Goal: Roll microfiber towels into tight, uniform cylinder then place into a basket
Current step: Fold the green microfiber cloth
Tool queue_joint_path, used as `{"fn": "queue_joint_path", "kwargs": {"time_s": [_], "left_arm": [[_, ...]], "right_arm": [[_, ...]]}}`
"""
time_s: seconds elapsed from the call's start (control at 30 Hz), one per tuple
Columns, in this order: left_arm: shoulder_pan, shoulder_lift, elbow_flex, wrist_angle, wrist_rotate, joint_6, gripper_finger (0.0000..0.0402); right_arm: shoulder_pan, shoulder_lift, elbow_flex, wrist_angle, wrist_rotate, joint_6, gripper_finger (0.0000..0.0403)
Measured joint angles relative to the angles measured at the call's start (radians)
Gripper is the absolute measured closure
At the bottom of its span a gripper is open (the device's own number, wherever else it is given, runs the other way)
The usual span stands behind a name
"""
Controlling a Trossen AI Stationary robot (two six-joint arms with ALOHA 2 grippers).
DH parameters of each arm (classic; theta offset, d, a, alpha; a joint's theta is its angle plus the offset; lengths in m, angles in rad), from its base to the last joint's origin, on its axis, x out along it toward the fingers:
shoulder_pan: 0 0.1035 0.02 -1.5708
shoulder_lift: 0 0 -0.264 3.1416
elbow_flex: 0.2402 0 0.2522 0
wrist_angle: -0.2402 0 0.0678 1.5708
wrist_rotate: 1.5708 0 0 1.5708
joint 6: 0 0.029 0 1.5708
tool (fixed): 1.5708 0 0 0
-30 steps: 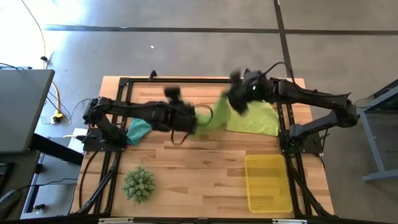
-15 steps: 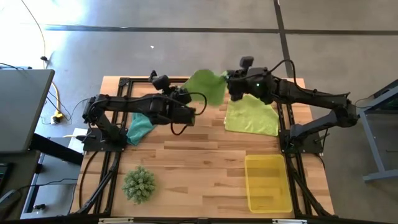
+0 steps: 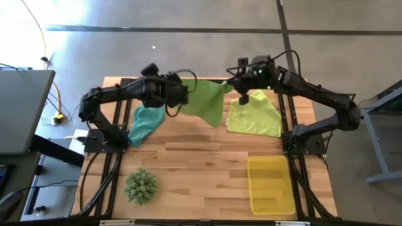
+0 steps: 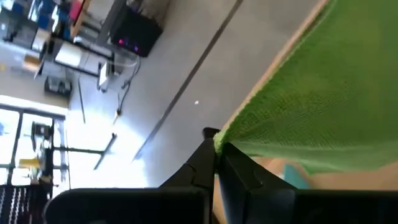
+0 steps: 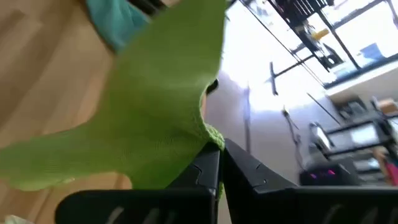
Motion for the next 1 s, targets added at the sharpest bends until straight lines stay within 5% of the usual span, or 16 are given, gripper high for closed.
{"fn": "queue_joint_path", "kwargs": {"time_s": [0.4,0.6,0.87,1.0], "left_arm": [[0.064,-0.044,0.0,0.002,-0.011,-0.015,0.0399],[0.042,-0.044,0.0,0.002,0.096,-0.015,0.0399],[-0.01,-0.044,0.0,0.002,0.246,0.008,0.0399],[-0.017,-0.044,0.0,0.002,0.258,0.011,0.0399]], "right_arm": [[-0.04,0.038,0.0,0.017,-0.05,-0.098,0.0402],[-0.041,0.062,0.0,-0.033,-0.066,-0.097,0.0402],[-0.067,0.063,0.0,-0.225,-0.335,-0.079,0.0402],[-0.081,0.063,0.0,-0.27,-0.37,-0.079,0.0402]]}}
